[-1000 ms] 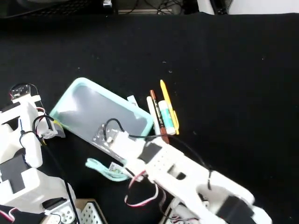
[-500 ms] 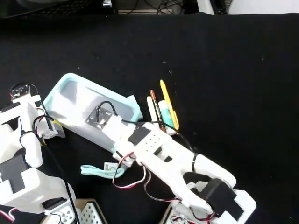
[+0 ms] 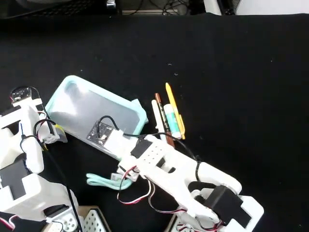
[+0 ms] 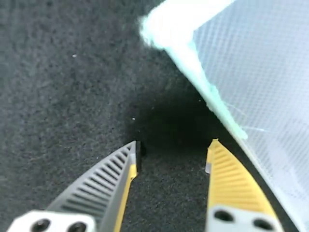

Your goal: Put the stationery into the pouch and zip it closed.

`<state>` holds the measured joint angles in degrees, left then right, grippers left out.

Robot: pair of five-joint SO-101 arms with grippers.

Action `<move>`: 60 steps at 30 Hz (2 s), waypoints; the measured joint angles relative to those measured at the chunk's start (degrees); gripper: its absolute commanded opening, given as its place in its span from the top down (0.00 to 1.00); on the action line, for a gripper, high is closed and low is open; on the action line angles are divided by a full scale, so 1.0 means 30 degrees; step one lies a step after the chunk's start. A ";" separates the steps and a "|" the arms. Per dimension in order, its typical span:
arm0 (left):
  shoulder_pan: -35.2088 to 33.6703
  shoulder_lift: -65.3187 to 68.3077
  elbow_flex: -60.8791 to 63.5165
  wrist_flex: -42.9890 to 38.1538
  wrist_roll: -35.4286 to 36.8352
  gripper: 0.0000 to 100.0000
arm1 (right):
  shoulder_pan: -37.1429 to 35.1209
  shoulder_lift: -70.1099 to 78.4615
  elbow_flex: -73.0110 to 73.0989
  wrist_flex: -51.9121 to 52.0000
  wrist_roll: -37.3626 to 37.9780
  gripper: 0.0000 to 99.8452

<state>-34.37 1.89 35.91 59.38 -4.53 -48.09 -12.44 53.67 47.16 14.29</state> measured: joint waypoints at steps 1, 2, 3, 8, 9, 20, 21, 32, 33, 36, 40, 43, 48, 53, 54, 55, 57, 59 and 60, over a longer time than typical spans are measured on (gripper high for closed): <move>0.0000 0.0000 0.0000 0.0000 0.0000 0.76 | 0.0264 0.0000 0.0000 0.0234 0.0410 0.98; 0.0000 0.0000 0.0000 0.0000 0.0000 0.76 | 0.0498 0.0000 0.0000 0.0527 0.0791 0.99; 0.0000 0.0000 0.0000 0.0000 0.0000 0.76 | 0.0645 0.0000 0.0000 0.0821 0.1114 0.99; 0.0000 0.0000 0.0000 0.0000 0.0000 0.76 | 0.0850 -0.1055 -0.0410 0.1201 0.1524 0.99; 0.0000 0.0000 0.0000 0.0000 0.0000 0.76 | 0.0879 -0.1319 -0.0908 0.1201 0.1524 0.99; 0.0000 0.0000 0.0000 0.0000 0.0000 0.76 | 0.0908 0.0088 -0.4923 0.1553 -0.0205 0.75; 0.0000 0.0000 0.0000 0.0000 0.0000 0.76 | 0.0908 0.0322 -0.4952 0.1788 -0.0234 0.75; 0.0000 0.0000 0.0000 0.0000 0.0000 0.76 | 0.0938 0.1084 -0.4982 0.2051 -0.3106 0.75; 0.0000 0.0000 0.0000 0.0000 0.0000 0.76 | 0.0938 0.1407 -0.4982 0.1817 -0.3751 0.75; 0.0000 0.0000 0.0000 0.0000 0.0000 0.76 | 0.0938 0.2579 -0.4982 0.1436 -0.5363 0.75; 0.0000 0.0000 0.0000 0.0000 0.0000 0.76 | 0.0908 0.4073 -0.5451 0.1289 -0.6447 0.75; 0.0000 0.0000 0.0000 0.0000 0.0000 0.76 | 0.0850 0.5275 -0.6535 0.1260 -0.6857 0.80; 0.0000 0.0000 0.0000 0.0000 0.0000 0.76 | 0.0850 0.6476 -0.8322 0.3165 -0.6886 0.97; 0.0000 0.0000 0.0000 0.0000 0.0000 0.76 | 0.1758 0.6154 -0.8645 0.4806 -0.4982 0.99; 0.0000 0.0000 0.0000 0.0000 0.0000 0.76 | 0.1993 0.5949 -0.8645 0.5099 -0.4747 0.99; 0.0000 0.0000 0.0000 0.0000 0.0000 0.76 | 0.2256 0.5597 -0.8527 0.5480 -0.4425 0.99; 0.0000 0.0000 0.0000 0.0000 0.0000 0.76 | 0.2725 0.4689 -0.8117 0.6300 -0.3516 0.99; 0.0000 0.0000 0.0000 0.0000 0.0000 0.76 | 0.3136 0.3604 -0.7648 0.6916 -0.2315 0.98; 0.0000 0.0000 0.0000 0.0000 0.0000 0.76 | 0.3311 0.3018 -0.7385 0.7179 -0.1758 0.97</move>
<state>-34.37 1.89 35.91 59.38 -4.53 -38.15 -3.38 31.52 68.70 9.01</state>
